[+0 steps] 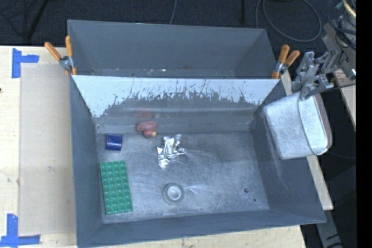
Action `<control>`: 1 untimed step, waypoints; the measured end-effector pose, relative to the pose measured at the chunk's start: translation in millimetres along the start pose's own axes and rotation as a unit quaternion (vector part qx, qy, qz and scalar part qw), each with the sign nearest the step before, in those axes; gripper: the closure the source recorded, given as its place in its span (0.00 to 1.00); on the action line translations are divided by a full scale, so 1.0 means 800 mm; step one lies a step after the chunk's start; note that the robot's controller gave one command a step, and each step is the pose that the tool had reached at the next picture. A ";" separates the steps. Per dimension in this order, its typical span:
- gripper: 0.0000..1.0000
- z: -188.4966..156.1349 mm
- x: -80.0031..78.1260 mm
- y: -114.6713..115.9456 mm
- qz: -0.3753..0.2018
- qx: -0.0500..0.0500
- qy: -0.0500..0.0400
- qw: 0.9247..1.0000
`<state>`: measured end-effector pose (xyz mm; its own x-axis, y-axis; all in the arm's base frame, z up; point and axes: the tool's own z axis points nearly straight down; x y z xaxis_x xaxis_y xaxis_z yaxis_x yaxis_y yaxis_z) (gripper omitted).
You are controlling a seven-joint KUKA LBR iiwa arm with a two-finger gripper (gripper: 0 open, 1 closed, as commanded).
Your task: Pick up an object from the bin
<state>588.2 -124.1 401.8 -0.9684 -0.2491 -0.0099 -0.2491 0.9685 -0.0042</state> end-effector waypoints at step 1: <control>1.00 0.122 -0.033 0.028 -0.040 -0.005 0.008 0.999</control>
Offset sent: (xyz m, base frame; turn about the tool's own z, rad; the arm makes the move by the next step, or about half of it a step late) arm 0.0215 0.0259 -0.0911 -0.0801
